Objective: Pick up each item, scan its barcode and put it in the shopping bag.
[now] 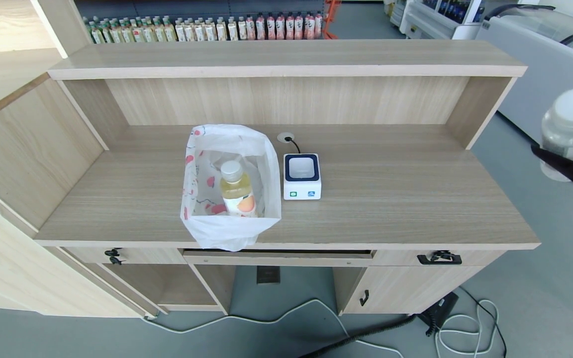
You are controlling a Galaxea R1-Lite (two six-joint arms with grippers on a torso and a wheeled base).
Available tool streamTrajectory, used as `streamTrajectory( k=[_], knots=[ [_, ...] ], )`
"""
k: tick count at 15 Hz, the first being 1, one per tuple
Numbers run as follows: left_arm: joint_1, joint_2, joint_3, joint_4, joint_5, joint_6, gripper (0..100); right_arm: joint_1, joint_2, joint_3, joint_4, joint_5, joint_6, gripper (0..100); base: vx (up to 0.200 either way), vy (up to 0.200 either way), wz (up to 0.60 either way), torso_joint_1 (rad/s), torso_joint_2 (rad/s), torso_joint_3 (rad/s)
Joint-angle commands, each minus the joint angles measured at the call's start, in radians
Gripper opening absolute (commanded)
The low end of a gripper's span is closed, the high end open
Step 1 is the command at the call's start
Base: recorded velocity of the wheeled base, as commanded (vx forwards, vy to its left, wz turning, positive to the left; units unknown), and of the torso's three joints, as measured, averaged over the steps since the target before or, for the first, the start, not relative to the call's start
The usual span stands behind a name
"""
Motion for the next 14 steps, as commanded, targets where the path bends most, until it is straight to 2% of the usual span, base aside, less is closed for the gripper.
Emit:
streamTrajectory(
  k=[1, 7, 14],
  knots=[
    [0.0, 0.0, 0.0, 0.0, 0.001, 0.003, 100, 0.0, 0.004, 0.0, 0.0, 0.0, 0.0, 0, 0.0, 0.0, 0.0, 0.0, 0.0, 0.0],
    [0.0, 0.0, 0.0, 0.0, 0.001, 0.004, 100, 0.002, 0.02, -0.002, -0.002, -0.023, -0.008, 0, 0.0, 0.0, 0.0, 0.0, 0.0, 0.0],
    [0.0, 0.0, 0.0, 0.0, 0.001, 0.004, 100, 0.025, 0.069, -0.056, -0.003, -0.023, -0.009, 0, 0.0, 0.2, 0.0, 0.005, 0.0, 0.0]
  ],
)
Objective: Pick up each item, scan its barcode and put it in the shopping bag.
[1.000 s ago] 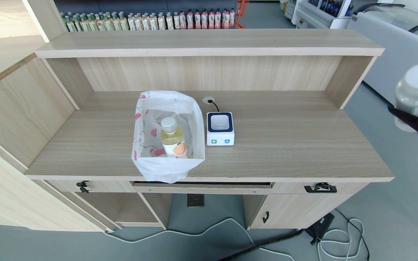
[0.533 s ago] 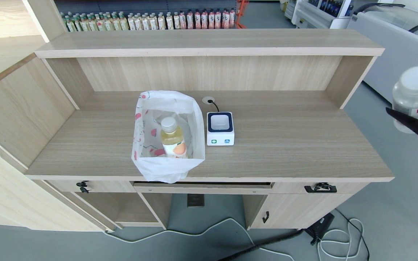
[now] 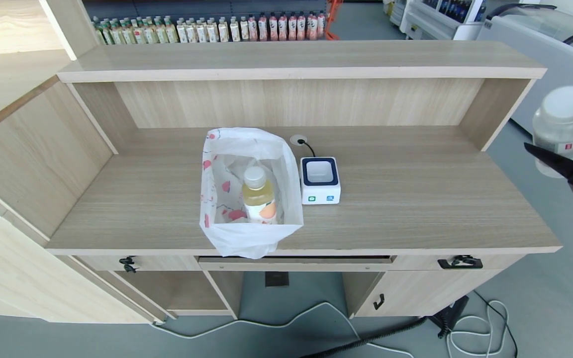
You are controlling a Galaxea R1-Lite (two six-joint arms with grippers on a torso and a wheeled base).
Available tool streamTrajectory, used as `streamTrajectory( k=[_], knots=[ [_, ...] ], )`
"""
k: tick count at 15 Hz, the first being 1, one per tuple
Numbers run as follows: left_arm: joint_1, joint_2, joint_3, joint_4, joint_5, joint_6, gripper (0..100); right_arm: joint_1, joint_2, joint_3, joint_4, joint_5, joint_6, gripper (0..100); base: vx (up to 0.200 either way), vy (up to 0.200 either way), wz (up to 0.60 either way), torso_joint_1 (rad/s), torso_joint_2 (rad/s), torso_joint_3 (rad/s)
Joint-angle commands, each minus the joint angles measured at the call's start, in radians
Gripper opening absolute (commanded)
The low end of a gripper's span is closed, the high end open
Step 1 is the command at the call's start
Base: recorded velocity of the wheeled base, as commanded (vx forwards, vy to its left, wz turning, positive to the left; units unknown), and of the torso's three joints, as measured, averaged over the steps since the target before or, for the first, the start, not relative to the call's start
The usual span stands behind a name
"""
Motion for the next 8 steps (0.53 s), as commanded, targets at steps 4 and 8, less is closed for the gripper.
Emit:
streamTrajectory(
  k=[4, 8],
  knots=[
    [0.001, 0.0, 0.0, 0.001, 0.001, 0.001, 100, 0.079, 0.161, -0.12, -0.116, -0.001, 0.001, 0, 0.0, 0.2, 0.0, 0.0, 0.0, -0.004],
    [0.001, 0.0, 0.0, -0.001, 0.001, 0.001, 100, 0.163, 0.327, -0.146, -0.318, 0.015, 0.035, 0, 0.05, 0.15, 0.0, 0.002, 0.0, 0.002]
  ],
)
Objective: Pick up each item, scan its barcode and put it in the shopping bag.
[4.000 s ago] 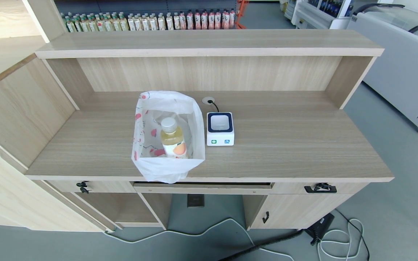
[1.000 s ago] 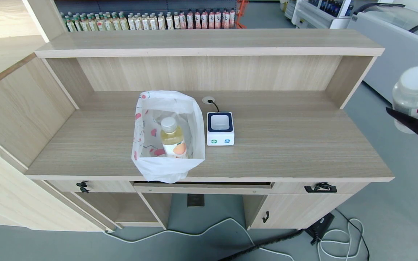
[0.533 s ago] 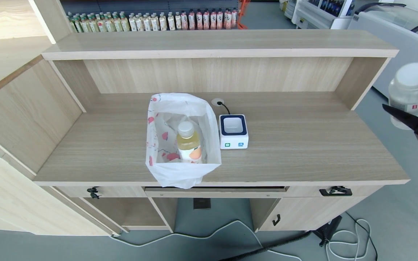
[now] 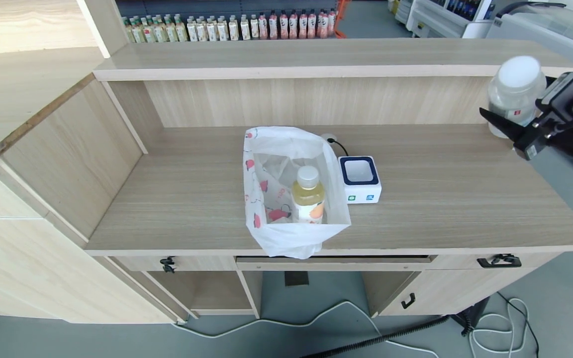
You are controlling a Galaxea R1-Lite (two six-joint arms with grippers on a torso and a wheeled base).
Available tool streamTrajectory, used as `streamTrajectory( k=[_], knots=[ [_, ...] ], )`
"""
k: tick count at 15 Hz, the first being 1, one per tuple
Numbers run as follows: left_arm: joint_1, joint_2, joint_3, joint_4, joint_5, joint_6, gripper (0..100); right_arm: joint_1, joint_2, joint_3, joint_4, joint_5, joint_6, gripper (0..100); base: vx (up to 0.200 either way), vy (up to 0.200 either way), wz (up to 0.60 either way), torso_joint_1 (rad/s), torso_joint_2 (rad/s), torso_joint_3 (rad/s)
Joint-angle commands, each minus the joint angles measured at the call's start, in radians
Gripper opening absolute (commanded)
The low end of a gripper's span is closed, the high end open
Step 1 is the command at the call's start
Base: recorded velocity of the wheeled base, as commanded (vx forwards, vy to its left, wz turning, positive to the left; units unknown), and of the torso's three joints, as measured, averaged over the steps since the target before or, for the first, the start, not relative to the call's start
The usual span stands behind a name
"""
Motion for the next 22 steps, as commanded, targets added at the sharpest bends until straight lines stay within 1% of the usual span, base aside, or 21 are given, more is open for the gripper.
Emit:
streamTrajectory(
  k=[1, 2, 5, 6, 7, 10, 16, 19, 22],
  knots=[
    [0.001, 0.0, 0.0, -0.001, 0.0, 0.0, 100, 0.054, 0.132, -0.012, -0.074, 0.025, 0.022, 0, 0.2, 0.0, 0.0, 0.002, 0.0, 0.002],
    [0.001, 0.0, 0.0, -0.001, 0.0, 0.0, 100, 0.057, 0.155, -0.012, -0.1, 0.047, 0.022, 0, 0.2, 0.0, 0.0, 0.002, 0.01, 0.002],
    [0.001, 0.0, 0.0, -0.001, 0.0, 0.0, 100, 0.055, 0.25, -0.029, -0.192, 0.171, 0.025, 0, 0.0, 0.0, 0.0, 0.0, 0.0, 0.0],
    [0.001, 0.0, 0.0, -0.001, 0.0, 0.0, 100, 0.054, 0.266, -0.033, -0.207, 0.197, 0.028, 0, 0.0, 0.0, 0.0, 0.0, 0.0, 0.0],
    [0.001, 0.0, 0.0, -0.001, 0.0, 0.0, 100, 0.054, 0.312, -0.047, -0.247, 0.248, 0.053, 0, 0.0, 0.0, 0.0, 0.0, 0.0, 0.0],
    [0.001, 0.0, 0.0, -0.001, 0.0, 0.0, 100, 0.055, 0.398, -0.072, -0.344, 0.309, 0.091, 0, 0.0, 0.0, 0.0, 0.0, 0.0, 0.0],
    [0.001, 0.0, 0.0, -0.001, 0.0, 0.0, 100, 0.074, 0.5, -0.089, -0.399, 0.38, 0.114, 0, 0.0, 0.0, 0.0, 0.0, 0.0, 0.0],
    [0.001, 0.0, 0.0, -0.001, 0.0, 0.001, 100, 0.095, 0.542, -0.145, -0.403, 0.38, 0.116, 0, 0.0, 0.0, 0.0, 0.0, 0.0, 0.0],
    [0.001, 0.0, 0.0, -0.001, 0.0, 0.001, 100, 0.104, 0.56, -0.158, -0.405, 0.378, 0.114, 0, 0.0, 0.0, 0.0, 0.0, 0.0, 0.0]
  ],
)
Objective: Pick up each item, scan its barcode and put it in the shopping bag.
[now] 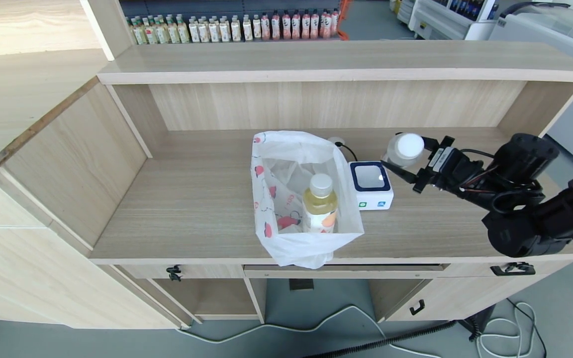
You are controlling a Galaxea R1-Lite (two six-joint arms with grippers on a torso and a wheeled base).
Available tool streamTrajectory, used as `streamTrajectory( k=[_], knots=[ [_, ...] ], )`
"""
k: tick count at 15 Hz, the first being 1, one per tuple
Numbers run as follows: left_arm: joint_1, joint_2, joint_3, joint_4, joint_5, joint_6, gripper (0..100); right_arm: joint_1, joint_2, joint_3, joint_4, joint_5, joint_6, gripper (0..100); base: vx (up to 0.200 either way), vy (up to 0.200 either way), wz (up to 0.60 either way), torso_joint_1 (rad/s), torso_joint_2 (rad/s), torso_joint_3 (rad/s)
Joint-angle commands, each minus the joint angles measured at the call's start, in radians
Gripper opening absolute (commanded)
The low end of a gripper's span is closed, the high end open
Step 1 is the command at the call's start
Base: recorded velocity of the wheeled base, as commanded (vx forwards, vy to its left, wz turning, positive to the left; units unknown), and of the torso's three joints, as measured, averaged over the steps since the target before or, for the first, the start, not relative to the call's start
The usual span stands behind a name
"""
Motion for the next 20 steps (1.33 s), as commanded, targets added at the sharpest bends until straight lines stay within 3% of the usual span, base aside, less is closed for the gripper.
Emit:
streamTrajectory(
  k=[1, 20],
  knots=[
    [0.0, 0.0, 0.0, 0.0, 0.001, 0.0, 100, 0.003, 0.02, -0.005, -0.003, 0.0, -0.001, 0, 0.0, 0.0, 0.0, 0.0, 0.0, 0.0],
    [0.0, 0.0, 0.0, 0.0, 0.001, 0.0, 100, 0.023, 0.161, -0.055, -0.13, 0.024, 0.046, 0, 0.0, 0.0, 0.0, 0.0, 0.0, 0.0]
  ],
)
